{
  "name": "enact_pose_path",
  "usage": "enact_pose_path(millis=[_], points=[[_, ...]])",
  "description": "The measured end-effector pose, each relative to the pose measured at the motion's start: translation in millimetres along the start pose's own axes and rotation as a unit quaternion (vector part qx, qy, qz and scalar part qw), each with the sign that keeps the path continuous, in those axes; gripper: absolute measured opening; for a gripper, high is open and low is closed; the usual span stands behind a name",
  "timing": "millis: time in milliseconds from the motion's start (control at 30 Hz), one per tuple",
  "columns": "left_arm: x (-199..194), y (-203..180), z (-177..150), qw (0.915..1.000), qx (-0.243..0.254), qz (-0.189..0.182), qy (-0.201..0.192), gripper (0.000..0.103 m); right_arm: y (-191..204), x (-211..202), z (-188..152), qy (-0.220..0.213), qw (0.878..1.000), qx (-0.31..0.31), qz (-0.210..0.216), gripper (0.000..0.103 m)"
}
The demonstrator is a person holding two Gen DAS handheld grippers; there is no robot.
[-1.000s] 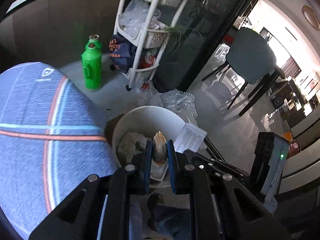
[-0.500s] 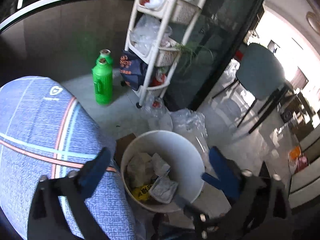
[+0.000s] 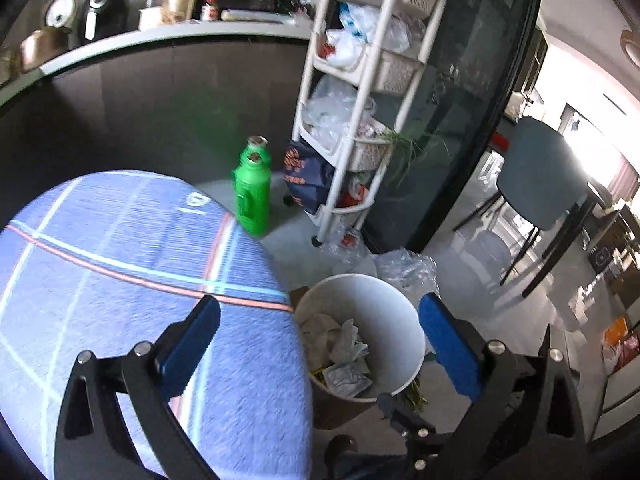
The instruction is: Collect trash
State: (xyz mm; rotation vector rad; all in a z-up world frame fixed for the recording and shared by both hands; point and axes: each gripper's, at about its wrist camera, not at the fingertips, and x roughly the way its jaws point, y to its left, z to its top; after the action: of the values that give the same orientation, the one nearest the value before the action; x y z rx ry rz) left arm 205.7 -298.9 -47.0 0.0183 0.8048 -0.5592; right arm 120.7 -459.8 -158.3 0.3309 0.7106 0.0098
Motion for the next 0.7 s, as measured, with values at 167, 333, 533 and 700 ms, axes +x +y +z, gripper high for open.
enact_pose_path(millis=[167,333,533,700], points=[[-55,19,-8,0.9983,-0.028,0.044,-0.028,0.099,29,-34,8,-0.018,0.999,-0.022,-0.015,0.094],[-99,35,-29,0.9913,-0.033,0.125,-0.025,0.099,66,-74,17,-0.028,0.998,-0.04,-0.038,0.094],[-146,59,-63,0.9847,-0.06,0.163,-0.015,0.099,109,-115,18,-0.027,0.996,-0.065,-0.054,0.094],[-177,72,-83,0.9807,-0.069,0.182,-0.021,0.099,135,-140,13,-0.021,0.994,-0.082,-0.076,0.094]])
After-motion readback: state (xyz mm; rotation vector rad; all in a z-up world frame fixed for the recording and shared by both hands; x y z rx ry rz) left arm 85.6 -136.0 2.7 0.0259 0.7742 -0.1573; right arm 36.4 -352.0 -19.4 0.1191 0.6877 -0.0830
